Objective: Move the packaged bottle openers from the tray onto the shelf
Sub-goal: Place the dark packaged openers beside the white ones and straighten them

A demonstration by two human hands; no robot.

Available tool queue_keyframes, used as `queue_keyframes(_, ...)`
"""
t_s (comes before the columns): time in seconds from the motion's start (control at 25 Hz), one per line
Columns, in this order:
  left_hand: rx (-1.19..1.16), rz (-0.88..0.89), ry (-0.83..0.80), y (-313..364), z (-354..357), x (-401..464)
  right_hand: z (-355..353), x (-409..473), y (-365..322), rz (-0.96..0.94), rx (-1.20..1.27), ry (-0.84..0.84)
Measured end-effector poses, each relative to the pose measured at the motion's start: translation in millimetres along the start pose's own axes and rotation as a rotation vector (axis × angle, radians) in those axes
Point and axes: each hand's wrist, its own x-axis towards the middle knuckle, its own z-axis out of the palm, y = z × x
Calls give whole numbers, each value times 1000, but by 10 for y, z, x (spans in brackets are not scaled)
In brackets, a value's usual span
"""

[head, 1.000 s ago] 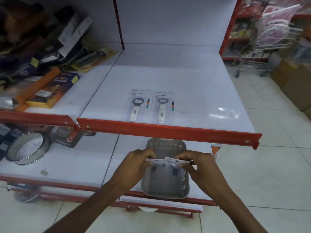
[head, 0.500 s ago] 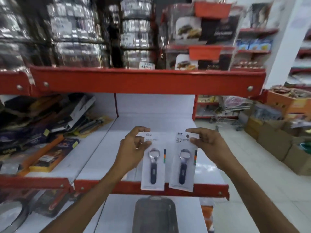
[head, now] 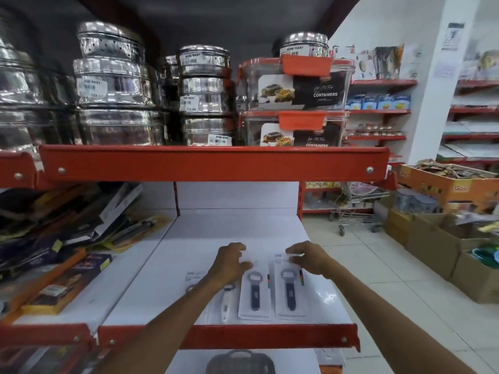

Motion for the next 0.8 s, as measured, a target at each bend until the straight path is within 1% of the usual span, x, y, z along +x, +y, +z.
queue_keyframes(0.12, 192, 143, -100, -82, -112, 6, 10, -91, -21, -28, -37, -65)
queue_keyframes(0.2, 264, 204, -252, -85, -223, -11, 6, -179, -42, -84, -97, -130)
queue_keyframes(0.28, 345, 214, -436, -57, -274, -59, 9, -292, -77, -81, -188, -244)
queue_keyframes(0.36, 411, 192, -547, -55, -252, -101, 22, -383, -90, -72, -256, -318)
queue_keyframes(0.44, 433, 177, -564, -75, -210, -139, 47, -440, -74, -111, -255, -319)
queue_keyframes(0.6, 388, 190, -550, -93, -164, -231, 15, -562, -73, -176, -231, -321)
queue_keyframes(0.8, 401, 201, -501, -97, -109, -315, 19, -648, -71, -199, -266, -337)
